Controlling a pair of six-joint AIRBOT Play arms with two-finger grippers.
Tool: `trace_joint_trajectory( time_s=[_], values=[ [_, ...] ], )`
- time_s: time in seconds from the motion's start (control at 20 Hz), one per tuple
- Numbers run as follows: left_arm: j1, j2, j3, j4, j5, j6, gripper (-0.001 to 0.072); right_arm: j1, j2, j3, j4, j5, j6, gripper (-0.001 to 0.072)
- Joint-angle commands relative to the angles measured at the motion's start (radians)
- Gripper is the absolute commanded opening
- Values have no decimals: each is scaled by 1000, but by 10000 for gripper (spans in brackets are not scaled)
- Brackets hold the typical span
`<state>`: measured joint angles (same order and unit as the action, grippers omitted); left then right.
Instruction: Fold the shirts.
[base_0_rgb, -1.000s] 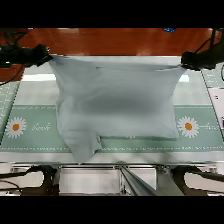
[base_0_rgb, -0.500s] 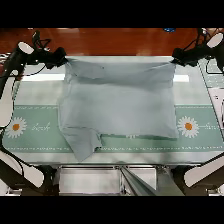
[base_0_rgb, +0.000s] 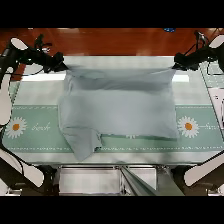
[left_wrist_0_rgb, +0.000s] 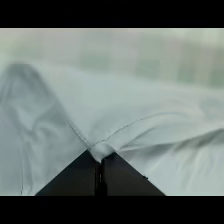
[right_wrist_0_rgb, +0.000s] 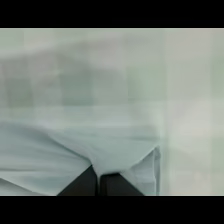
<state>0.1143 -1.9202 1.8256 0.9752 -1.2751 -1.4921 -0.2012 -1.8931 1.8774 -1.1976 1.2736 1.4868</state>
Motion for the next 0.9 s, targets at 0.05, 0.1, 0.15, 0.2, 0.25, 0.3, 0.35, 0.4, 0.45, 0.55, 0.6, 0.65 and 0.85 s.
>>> trace_joint_trajectory(
  time_s=[0.05, 0.1, 0.15, 0.2, 0.25, 0.3, 0.35, 0.4, 0.45, 0.55, 0.6, 0.65, 0.85],
  values=[
    [-11, -1, -85, 55, -200, 68, 13, -5, -16, -30, 3, 156, -44, 21],
    [-11, -1, -103, 61, -204, 68, 13, -3, -17, -48, 0, 164, -44, 21],
    [-10, -1, -117, 65, -209, 68, 13, -3, -17, -66, -1, 175, -44, 21],
    [-10, -1, -128, 65, -215, 68, 13, -3, -17, -82, -4, 187, -44, 21],
    [-9, -2, -129, 65, -225, 68, 13, -3, -17, -90, -14, 199, -44, 21],
    [-9, -2, -129, 65, -230, 68, 13, -3, -17, -91, -28, 214, -44, 21],
    [-7, -2, -128, 69, -239, 68, 13, -4, -17, -91, -40, 225, -44, 21],
    [-6, -2, -128, 83, -248, 68, 13, -3, -17, -91, -55, 240, -44, 21],
    [-6, -1, -128, 112, -261, 67, 13, -3, -17, -91, -69, 249, -44, 21],
    [-6, -2, -129, 153, -289, 67, 13, -3, -17, -91, -70, 255, -45, 21],
    [-7, -2, -129, 153, -298, 67, 13, -3, -19, -91, -70, 256, -45, 21],
    [-10, -2, -129, 147, -304, 67, 13, -3, -23, -91, -70, 255, -44, 21],
    [-37, -5, -129, 144, -304, 33, 393, -3, -57, -95, -45, 231, 18, 347]
  ],
)
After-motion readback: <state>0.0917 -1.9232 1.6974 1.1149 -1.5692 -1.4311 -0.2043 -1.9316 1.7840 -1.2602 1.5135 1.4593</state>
